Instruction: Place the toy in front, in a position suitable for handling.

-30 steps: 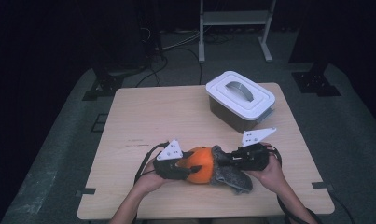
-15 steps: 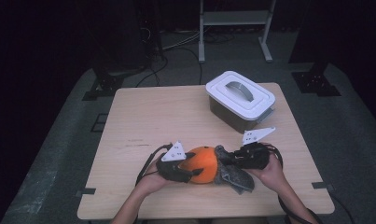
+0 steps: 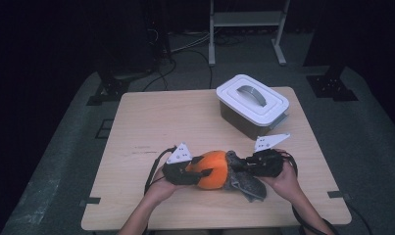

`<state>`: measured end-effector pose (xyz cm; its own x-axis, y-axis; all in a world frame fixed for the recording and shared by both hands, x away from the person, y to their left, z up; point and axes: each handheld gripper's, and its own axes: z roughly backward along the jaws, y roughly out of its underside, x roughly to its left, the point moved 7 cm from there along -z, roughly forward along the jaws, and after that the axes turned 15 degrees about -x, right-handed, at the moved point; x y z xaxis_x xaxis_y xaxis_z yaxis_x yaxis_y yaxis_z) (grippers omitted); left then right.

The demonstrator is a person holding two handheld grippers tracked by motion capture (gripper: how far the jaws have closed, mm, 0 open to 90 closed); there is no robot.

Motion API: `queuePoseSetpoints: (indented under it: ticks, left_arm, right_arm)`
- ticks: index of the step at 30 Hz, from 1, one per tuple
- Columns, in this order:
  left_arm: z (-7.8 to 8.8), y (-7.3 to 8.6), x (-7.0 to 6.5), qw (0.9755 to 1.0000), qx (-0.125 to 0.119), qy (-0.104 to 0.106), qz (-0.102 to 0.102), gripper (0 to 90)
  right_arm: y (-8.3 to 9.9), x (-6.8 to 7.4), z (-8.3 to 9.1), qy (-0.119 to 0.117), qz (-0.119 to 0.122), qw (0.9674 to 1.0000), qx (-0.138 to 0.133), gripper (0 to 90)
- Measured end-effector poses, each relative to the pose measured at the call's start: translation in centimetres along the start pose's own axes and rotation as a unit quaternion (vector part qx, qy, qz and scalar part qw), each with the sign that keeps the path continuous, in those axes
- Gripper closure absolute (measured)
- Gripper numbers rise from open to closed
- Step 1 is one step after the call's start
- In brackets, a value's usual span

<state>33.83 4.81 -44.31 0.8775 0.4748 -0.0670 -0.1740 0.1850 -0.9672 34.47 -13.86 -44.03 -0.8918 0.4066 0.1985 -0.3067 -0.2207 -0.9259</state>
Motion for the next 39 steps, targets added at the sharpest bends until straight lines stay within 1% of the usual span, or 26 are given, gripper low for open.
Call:
queuePoseSetpoints:
  ticks: [2, 3, 4, 6, 8, 9, 10, 12, 13, 16, 18, 19, 21, 22, 24, 27, 28, 30, 32, 34, 36, 38, 39]
  left_arm:
    - [-0.1, 0.0, 0.0, 1.0000, -0.001, -0.001, 0.002, 46.6]
    - [-0.2, 0.0, 0.0, 1.0000, -0.004, -0.002, 0.002, 46.3]
    - [-0.2, 0.0, -0.1, 1.0000, -0.001, -0.001, 0.002, 45.7]
    - [-0.3, 0.2, -0.2, 0.9999, 0.007, 0.008, 0.000, 40.6]
    - [-0.3, 0.3, -0.4, 0.9997, 0.013, 0.022, 0.000, 34.5]
    - [-0.3, 0.3, -0.5, 0.9996, 0.013, 0.025, -0.007, 31.9]
    - [-0.3, 0.3, -0.5, 0.9996, 0.015, 0.023, -0.009, 27.7]
    - [-0.4, 0.5, -0.5, 0.9994, 0.022, 0.020, -0.021, 25.0]
    - [-0.5, 0.6, -0.5, 0.9991, 0.025, 0.022, -0.026, 25.2]
    - [-0.5, 0.9, -0.8, 0.9985, 0.025, 0.031, -0.036, 36.0]
    - [-0.9, 1.1, -1.3, 0.9978, 0.028, 0.037, -0.048, 39.6]
    - [-1.1, 1.1, -1.8, 0.9971, 0.030, 0.039, -0.058, 40.1]
    - [-1.2, 1.2, -2.0, 0.9956, 0.041, 0.039, -0.075, 40.9]
    - [-1.2, 1.2, -2.0, 0.9953, 0.042, 0.040, -0.077, 41.5]
    - [-1.1, 1.1, -1.8, 0.9965, 0.034, 0.037, -0.066, 42.2]
    - [-0.9, 1.0, -1.4, 0.9975, 0.032, 0.030, -0.056, 42.1]
    - [-0.9, 1.0, -1.4, 0.9975, 0.032, 0.031, -0.055, 42.0]
    - [-1.0, 1.1, -1.6, 0.9974, 0.032, 0.033, -0.054, 41.4]
    - [-1.0, 1.1, -1.8, 0.9971, 0.036, 0.038, -0.056, 40.0]
    - [-0.8, 0.9, -1.8, 0.9967, 0.037, 0.043, -0.058, 35.8]
    - [-0.5, 0.2, -1.7, 0.9977, 0.019, 0.041, -0.050, 32.7]
    - [-0.2, -0.4, -1.4, 0.9985, 0.007, 0.031, -0.045, 31.8]
    - [-0.1, -0.5, -1.3, 0.9986, 0.007, 0.032, -0.043, 32.1]
  right_arm:
    - [-0.5, 0.4, 0.1, -0.003, 0.006, 0.9999, -0.011, 76.6]
    - [-0.9, 0.7, 0.1, -0.010, 0.008, 0.9997, -0.020, 76.7]
    - [-1.1, 1.0, 0.0, -0.017, 0.010, 0.9995, -0.025, 76.6]
    - [-0.9, 1.3, -0.4, -0.017, 0.019, 0.9996, -0.011, 76.6]
    - [-0.3, 1.1, -0.7, -0.019, 0.011, 0.9998, 0.002, 76.6]
    - [0.0, 0.9, -0.7, -0.018, 0.008, 0.9998, 0.007, 76.6]
    - [0.1, 0.6, -0.5, -0.015, 0.004, 0.9998, 0.009, 76.6]
    - [0.1, 0.5, -0.3, -0.010, 0.004, 0.9999, 0.009, 76.6]
    - [0.0, 0.6, -0.2, -0.009, 0.004, 0.9999, 0.009, 76.6]
    - [-0.9, 1.1, 0.1, -0.011, 0.016, 0.9998, -0.006, 76.7]
    - [-1.7, 1.7, 0.1, -0.018, 0.026, 0.9993, -0.020, 76.6]
    - [-1.8, 1.9, 0.0, -0.018, 0.030, 0.9992, -0.017, 76.6]
    - [-1.4, 1.9, -0.5, -0.017, 0.036, 0.9992, -0.002, 76.6]
    - [-1.0, 1.8, -0.7, -0.019, 0.031, 0.9993, 0.003, 76.7]
    - [-0.6, 1.2, -0.5, -0.020, 0.022, 0.9995, 0.006, 76.7]
    - [-0.2, 0.0, 0.1, 0.006, 0.014, 0.9998, 0.015, 76.5]
    - [-0.1, -0.3, 0.3, 0.012, 0.009, 0.9998, 0.012, 76.5]
    - [-0.4, 0.0, 0.5, 0.006, 0.010, 0.9999, 0.002, 76.4]
    - [-0.8, 0.6, 0.3, -0.007, 0.014, 0.9999, -0.005, 76.1]
    - [-0.6, 0.8, -0.2, -0.015, 0.014, 0.9998, 0.006, 76.0]
    - [-0.1, 0.7, -0.3, -0.024, 0.005, 0.9996, 0.016, 76.1]
    - [0.3, 0.6, -0.2, -0.028, 0.002, 0.9993, 0.026, 76.0]
    - [0.5, 0.6, -0.1, -0.030, -0.001, 0.9991, 0.028, 76.0]
